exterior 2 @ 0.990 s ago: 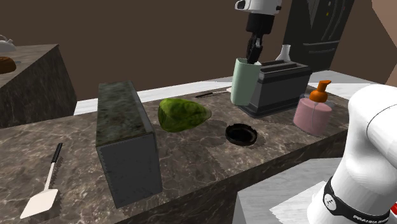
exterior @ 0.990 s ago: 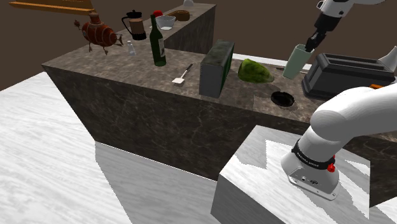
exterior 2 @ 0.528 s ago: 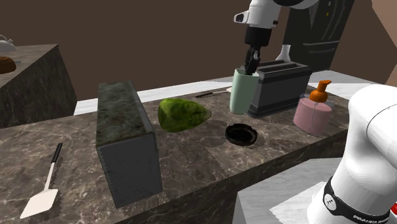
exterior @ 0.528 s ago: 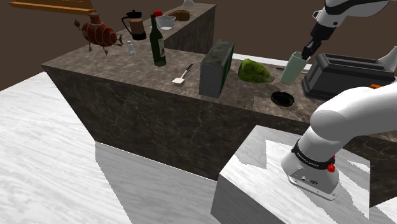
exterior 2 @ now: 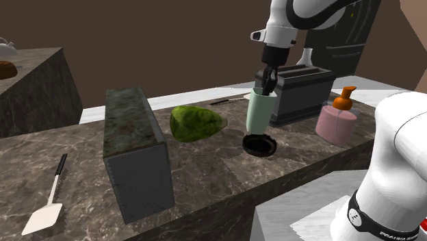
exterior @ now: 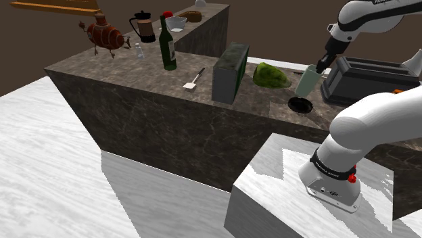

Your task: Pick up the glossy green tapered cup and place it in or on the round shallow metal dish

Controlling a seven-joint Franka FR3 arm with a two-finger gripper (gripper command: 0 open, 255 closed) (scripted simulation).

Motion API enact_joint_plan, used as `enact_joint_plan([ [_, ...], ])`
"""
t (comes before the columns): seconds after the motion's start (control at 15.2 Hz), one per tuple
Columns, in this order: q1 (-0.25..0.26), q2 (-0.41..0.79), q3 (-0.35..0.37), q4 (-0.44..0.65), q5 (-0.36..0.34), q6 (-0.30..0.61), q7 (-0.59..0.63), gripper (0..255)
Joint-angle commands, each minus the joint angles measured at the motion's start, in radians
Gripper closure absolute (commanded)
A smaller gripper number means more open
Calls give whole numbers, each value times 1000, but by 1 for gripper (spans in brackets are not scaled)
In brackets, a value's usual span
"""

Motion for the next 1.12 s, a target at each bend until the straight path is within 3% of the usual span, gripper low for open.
enact_joint_plan([
  [0.0, 1, 6, -6, -13, -3, 19, 1, 255],
  [0.46, 1, 6, -6, -13, -3, 19, 1, 255],
  [0.53, 1, 6, -6, -12, -3, 19, 1, 0],
  [0.86, 1, 6, -6, -12, -3, 19, 1, 0],
  [1.06, -5, -35, 37, 60, 16, -94, 0, 0],
])
